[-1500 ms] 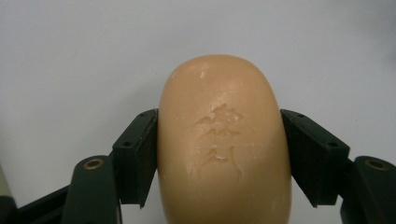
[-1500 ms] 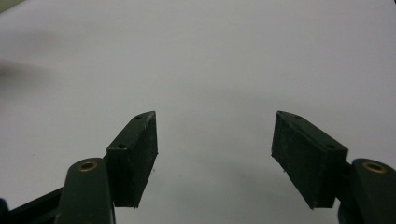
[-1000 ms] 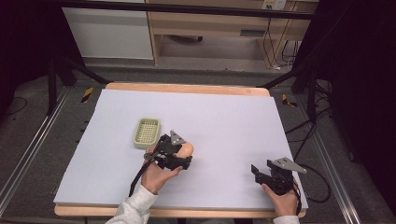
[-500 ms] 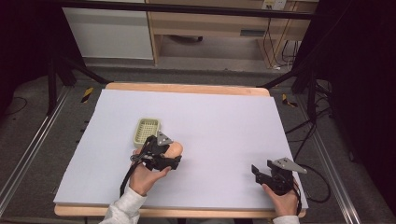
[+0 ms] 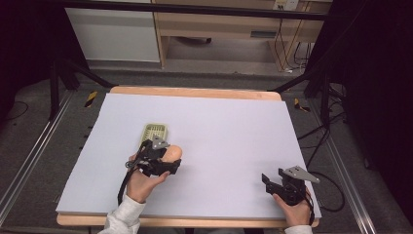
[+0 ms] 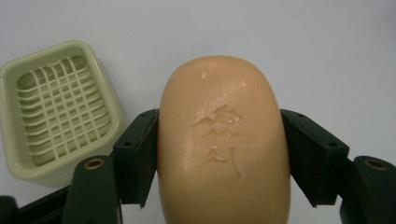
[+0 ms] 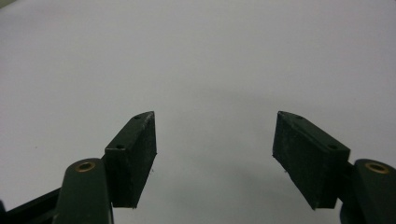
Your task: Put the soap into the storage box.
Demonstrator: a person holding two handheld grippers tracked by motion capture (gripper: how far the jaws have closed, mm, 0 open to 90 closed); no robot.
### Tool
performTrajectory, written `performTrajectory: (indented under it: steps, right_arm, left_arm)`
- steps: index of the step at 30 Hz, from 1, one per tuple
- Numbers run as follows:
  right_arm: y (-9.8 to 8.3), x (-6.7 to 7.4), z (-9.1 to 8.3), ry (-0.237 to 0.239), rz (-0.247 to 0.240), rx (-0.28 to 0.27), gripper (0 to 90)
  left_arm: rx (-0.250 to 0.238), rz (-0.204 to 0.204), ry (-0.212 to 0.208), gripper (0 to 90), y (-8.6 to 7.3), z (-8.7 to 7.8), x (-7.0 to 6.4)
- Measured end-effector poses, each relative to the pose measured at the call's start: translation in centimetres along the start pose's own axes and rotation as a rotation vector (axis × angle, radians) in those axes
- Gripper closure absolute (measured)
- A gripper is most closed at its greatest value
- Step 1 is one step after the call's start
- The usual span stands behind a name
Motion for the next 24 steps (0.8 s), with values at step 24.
performTrajectory:
  steps: [24]
  right_arm:
    - [0.0,-0.2,0.2,-0.005,-0.012,0.001,29.0]
  left_arm:
    - [-0.040,-0.068,0.066,31.8,0.6,-1.1,4.0]
Point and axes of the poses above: each handheld gripper's, and its own axes: z roughly forward along the jaws, y roughly out of its top, x roughly to its left, the point moved 7 cm from there along z, roughly forward along the jaws, and after that the axes turned 3 degrees about -y, right-handed, at the moved point
